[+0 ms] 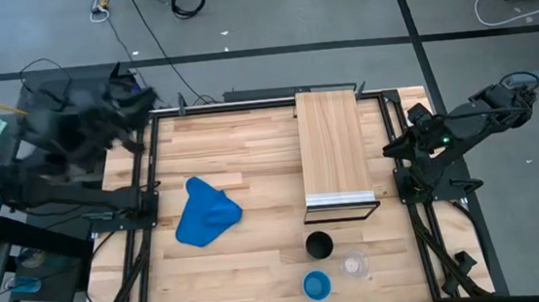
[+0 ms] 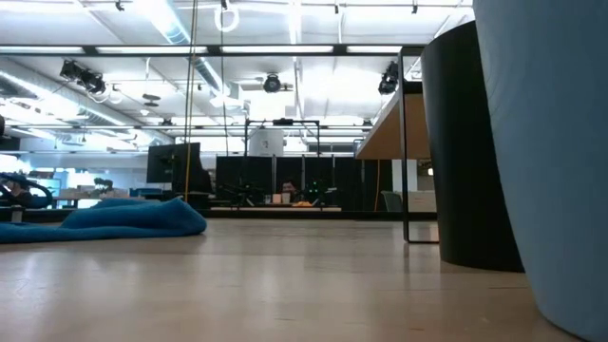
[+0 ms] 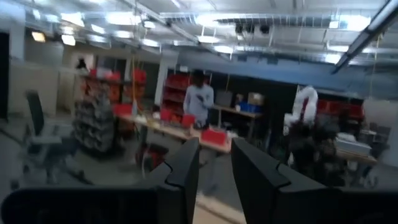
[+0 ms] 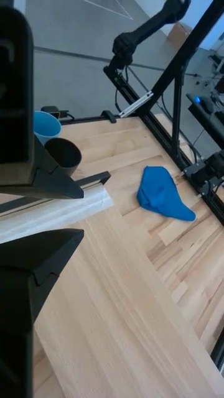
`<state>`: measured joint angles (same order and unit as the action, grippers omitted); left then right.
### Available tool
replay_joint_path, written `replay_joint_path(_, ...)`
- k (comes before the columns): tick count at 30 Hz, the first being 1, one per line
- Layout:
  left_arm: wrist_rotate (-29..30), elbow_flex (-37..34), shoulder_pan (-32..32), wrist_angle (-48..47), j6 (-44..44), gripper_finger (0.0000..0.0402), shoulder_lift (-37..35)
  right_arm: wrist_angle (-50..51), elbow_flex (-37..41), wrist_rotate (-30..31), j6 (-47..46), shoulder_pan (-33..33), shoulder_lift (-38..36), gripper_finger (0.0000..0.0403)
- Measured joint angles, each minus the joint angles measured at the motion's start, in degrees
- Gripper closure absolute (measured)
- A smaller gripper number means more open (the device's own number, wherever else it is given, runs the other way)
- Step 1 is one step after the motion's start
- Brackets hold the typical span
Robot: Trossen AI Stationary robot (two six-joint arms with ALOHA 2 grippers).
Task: Stack small to large cups/mugs on shelf
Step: Put the transparent mug on the shelf
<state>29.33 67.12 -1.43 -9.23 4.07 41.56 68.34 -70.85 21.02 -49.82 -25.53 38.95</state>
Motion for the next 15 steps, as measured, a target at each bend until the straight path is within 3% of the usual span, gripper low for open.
replay_joint_path(8,-0.18,-22.84,-3.51,12.26,11.96,0.0306,-3.55,0.09,0.0,-3.54,-2.03,0.02,-0.01,0.0307)
replay_joint_path(15,-0.18,-37.48,-7.16,16.32,24.95,0.0316,-3.34,0.13,0.0,-6.69,-4.68,0.02,0.15,0.0307)
